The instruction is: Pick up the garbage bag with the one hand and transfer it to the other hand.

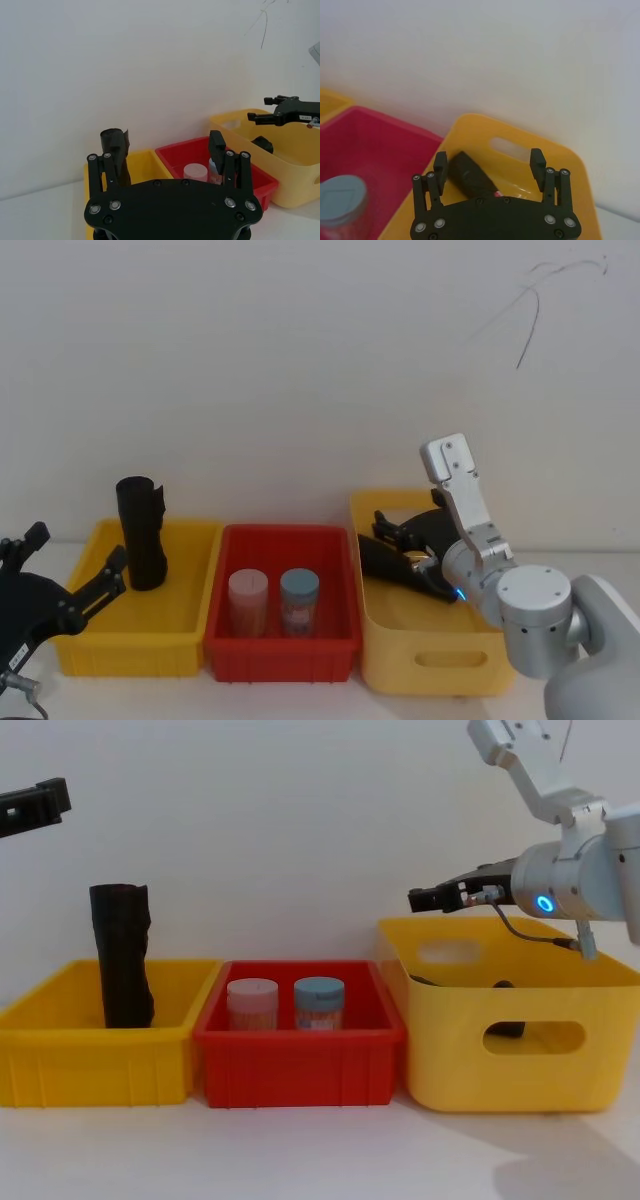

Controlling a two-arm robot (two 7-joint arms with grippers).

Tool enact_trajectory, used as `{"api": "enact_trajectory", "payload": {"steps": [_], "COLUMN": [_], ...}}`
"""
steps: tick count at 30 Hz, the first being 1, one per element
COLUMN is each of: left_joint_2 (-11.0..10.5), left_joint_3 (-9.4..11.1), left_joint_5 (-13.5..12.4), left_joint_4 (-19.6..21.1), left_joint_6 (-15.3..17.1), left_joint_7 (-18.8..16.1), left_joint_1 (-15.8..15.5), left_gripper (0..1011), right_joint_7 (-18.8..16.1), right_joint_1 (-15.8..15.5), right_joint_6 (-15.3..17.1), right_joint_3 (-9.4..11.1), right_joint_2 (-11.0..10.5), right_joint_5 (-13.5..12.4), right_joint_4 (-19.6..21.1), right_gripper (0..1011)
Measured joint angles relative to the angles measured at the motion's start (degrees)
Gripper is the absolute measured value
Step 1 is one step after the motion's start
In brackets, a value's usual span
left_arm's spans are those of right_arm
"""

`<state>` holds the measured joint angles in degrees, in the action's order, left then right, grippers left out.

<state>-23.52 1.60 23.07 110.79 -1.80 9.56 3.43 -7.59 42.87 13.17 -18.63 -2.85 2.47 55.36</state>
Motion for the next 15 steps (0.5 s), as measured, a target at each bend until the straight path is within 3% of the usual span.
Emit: {"api": "enact_trajectory", "payload": {"steps": [15], "left_joint_2": [0.0], "left_joint_3": [0.0], "left_joint_5": [0.0], "left_joint_4": [0.0], "left_joint_6": [0.0], "left_joint_7": [0.0], "left_joint_1": [0.0], "left_gripper": [1001], "right_joint_7": [-8.8], "right_joint_1": [-4.1], "right_joint_6": [4.0], "right_joint_3": [-2.8], "right_joint_2": [-2.1], "right_joint_5": [-1.1], "right_joint_4": [9.1], "right_gripper": [1000]}}
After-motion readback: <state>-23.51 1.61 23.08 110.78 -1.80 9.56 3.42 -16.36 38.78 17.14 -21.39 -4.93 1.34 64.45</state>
